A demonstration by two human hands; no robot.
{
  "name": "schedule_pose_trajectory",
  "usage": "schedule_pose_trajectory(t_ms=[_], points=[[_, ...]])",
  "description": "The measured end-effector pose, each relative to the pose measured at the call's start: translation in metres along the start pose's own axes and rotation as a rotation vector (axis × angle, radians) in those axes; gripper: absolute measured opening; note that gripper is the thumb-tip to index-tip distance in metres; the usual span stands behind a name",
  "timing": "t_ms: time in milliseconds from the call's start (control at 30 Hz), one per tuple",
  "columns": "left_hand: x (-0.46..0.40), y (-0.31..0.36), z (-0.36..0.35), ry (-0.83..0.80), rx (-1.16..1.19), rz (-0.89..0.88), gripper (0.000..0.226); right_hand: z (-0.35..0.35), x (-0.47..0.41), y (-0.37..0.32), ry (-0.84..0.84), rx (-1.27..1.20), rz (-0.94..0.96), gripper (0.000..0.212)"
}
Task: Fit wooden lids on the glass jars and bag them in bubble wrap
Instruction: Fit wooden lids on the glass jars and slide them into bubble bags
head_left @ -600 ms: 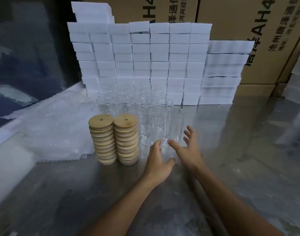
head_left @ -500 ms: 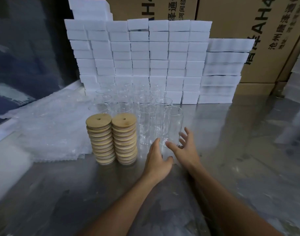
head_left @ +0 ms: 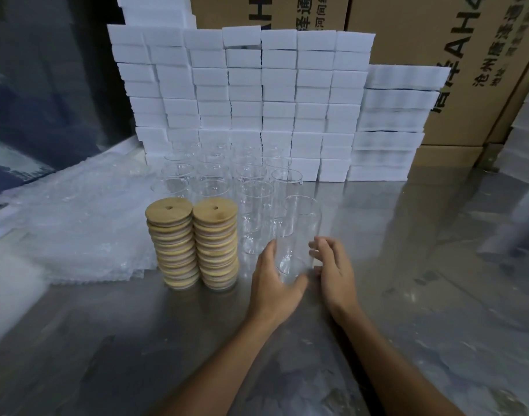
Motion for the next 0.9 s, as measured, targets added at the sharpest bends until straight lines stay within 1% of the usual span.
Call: schedule_pose_trajectory(t_ms=[100, 200, 400, 467, 533, 600, 667, 733, 767, 800, 833, 900], points=[[0.008, 0.001, 0.008, 0.051, -0.003, -0.012, 0.088, 0.001, 0.006, -0.001, -0.030, -0.024, -0.017, 0.027], [0.015, -0.001, 0.015, 0.070, -0.017, -0.029, 0.087, 0.000, 0.014, -0.005, -0.048, 0.007, 0.016, 0.038], [0.025, -0.002, 0.028, 0.088, 0.033, -0.015, 0.099, -0.006, 0.028, -0.015, -0.117, 0.079, 0.095, 0.022], [0.027, -0.004, 0.031, 0.094, 0.055, -0.009, 0.098, -0.002, 0.029, -0.021, -0.071, 0.120, 0.130, 0.016], [0.029, -0.005, 0.033, 0.094, 0.060, -0.004, 0.096, 0.006, 0.028, -0.035, 0.032, 0.111, 0.145, 0.018], [0.029, -0.007, 0.034, 0.091, 0.073, 0.002, 0.097, 0.012, 0.023, -0.064, 0.128, 0.052, 0.192, 0.022], [0.030, -0.007, 0.034, 0.091, 0.078, 0.000, 0.099, 0.011, 0.020, -0.102, 0.150, 0.035, 0.292, 0.021], [0.031, -0.006, 0.035, 0.093, 0.077, -0.008, 0.102, 0.001, 0.022, -0.140, 0.098, 0.113, 0.423, 0.013], [0.031, -0.005, 0.035, 0.091, 0.073, -0.012, 0.102, -0.005, 0.023, -0.156, 0.073, 0.191, 0.489, 0.006], [0.032, -0.004, 0.035, 0.090, 0.066, -0.018, 0.103, -0.012, 0.025, -0.171, 0.055, 0.278, 0.559, 0.004], [0.032, -0.004, 0.035, 0.092, 0.057, -0.025, 0.102, -0.020, 0.028, -0.184, 0.026, 0.354, 0.622, 0.013], [0.032, -0.002, 0.036, 0.098, 0.048, -0.043, 0.099, -0.040, 0.029, -0.199, -0.136, 0.446, 0.663, 0.029]])
Point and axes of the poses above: each hand's wrist, its own x-axis away from the middle knuckle, its own z-axis out of the back of the hand, y = z × x, the point moved 6 cm from there along -x, towards the middle knuckle, and after that the axes turned 11 degrees about x, right-handed, at the moved point
